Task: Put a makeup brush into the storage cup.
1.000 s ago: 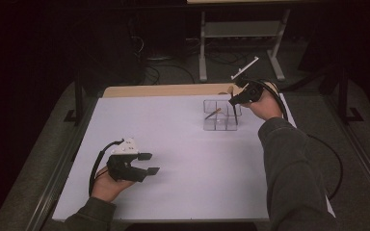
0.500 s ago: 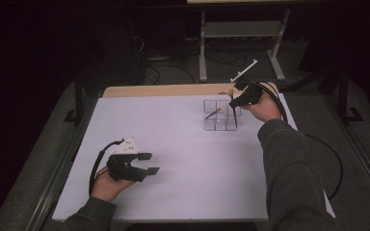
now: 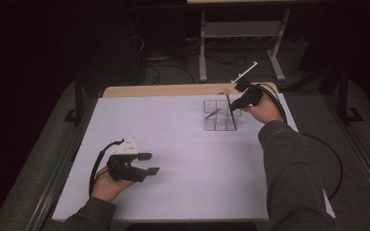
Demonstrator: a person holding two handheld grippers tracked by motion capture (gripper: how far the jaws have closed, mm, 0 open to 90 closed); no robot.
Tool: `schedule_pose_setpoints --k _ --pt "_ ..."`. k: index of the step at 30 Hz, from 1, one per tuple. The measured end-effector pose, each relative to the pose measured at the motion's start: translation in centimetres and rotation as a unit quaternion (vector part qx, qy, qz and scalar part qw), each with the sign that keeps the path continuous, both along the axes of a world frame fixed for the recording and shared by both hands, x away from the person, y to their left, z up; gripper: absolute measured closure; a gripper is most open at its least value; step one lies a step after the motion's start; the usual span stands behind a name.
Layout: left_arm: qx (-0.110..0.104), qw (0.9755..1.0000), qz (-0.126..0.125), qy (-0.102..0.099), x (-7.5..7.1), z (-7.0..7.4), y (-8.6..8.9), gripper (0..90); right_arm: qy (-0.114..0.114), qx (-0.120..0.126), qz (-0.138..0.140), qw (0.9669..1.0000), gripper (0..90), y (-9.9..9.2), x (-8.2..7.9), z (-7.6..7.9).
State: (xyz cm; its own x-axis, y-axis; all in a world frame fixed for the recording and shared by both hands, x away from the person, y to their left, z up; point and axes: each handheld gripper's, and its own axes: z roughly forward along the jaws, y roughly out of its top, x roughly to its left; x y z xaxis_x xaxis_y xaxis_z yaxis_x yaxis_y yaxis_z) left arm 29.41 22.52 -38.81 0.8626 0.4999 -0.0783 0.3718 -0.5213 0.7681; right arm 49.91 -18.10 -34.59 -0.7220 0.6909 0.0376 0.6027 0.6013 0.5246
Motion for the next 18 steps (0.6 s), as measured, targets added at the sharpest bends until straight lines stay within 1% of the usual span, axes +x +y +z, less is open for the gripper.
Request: schedule_pose_setpoints --k 2,4,5,7,14,17,18 --pt "0.001 1.0 0.0 0.001 0.0 0.0 0.0 38.6 -0.001 0.007 -0.003 1.0 66.5 -0.2 -0.1 0.1" --pt "-0.002 1.0 0.002 0.001 0.0 0.0 0.0 38.3 -0.005 0.01 -0.008 0.9999 64.5 -0.4 -0.3 0.1" --pt "0.003 1.0 0.0 0.001 0.0 0.0 0.0 38.3 -0.007 0.014 -0.006 0.9999 63.9 -0.5 -0.4 0.1" --pt "0.005 1.0 0.0 0.001 0.0 -0.1 -0.1 38.2 -0.007 0.018 -0.008 0.9998 62.5 -0.7 -0.6 0.1" --pt "0.005 1.0 0.002 0.002 0.0 -0.1 -0.1 38.1 -0.017 0.034 -0.008 0.9992 61.2 -1.2 -1.4 0.3" --pt "0.004 1.0 0.004 0.003 0.0 -0.1 -0.1 37.9 -0.018 0.041 -0.012 0.9989 60.0 -1.5 -1.7 0.3" --pt "0.006 1.0 0.004 0.004 0.0 -0.1 0.0 37.8 -0.015 0.043 -0.012 0.9989 59.6 -1.6 -1.7 0.3"
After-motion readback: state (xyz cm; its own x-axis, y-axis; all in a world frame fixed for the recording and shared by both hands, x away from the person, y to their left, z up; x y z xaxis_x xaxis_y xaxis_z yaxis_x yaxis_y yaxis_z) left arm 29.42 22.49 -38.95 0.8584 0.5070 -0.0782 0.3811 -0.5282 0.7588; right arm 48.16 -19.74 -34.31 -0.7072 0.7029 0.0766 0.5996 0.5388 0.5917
